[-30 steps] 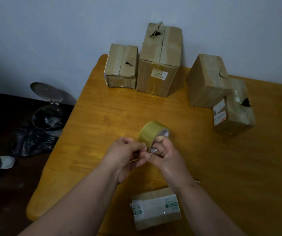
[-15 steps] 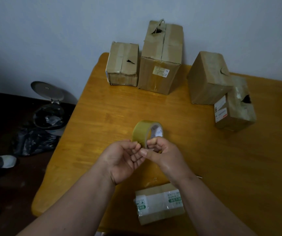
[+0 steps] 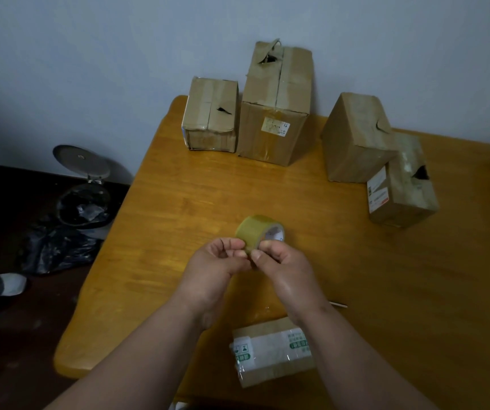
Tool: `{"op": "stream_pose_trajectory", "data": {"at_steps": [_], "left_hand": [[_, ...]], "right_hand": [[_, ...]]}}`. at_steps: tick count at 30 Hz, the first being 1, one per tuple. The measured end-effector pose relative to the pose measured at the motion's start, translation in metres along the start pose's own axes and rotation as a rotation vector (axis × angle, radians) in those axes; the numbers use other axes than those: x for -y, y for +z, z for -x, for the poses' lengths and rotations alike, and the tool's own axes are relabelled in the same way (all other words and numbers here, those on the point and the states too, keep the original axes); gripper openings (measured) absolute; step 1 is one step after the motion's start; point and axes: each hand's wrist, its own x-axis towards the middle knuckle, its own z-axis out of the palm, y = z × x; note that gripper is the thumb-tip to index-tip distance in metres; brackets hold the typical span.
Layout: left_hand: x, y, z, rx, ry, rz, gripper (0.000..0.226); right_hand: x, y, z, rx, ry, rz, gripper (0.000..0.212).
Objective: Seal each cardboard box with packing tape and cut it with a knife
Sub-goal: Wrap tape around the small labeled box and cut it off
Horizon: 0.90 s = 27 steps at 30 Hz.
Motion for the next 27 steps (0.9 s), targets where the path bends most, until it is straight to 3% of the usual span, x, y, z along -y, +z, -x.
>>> {"op": "stream_pose_trajectory", "data": {"at_steps": [8, 13, 18, 22, 27], "left_hand": [[-0.006, -0.002, -0.004, -0.097, 0.271, -0.65, 0.011], [-0.013, -0.004, -0.007, -0.066, 0.34, -0.822, 0.015], [-0.016, -0.003, -0.01, -0.053, 0.35, -0.901, 0.02], [-0.017, -0.004, -0.01, -0.066, 0.248, -0.79, 0.017], [-0.02, -0.003, -0.011, -0.033, 0.195, -0.74, 0.019]], "right_hand": [[-0.001, 0.003, 0.002, -0.041, 0.077, -0.245, 0.025], [0.001, 0.005, 0.005, 0.047, -0.008, -0.082, 0.03], [0.001, 0.017, 0.0, -0.069, -0.038, 0.072, 0.015], [0.001, 0.016, 0.0, -0.06, -0.035, 0.102, 0.013], [0.005, 0.013, -0.004, 0.005, -0.043, 0.221, 0.027]]}}
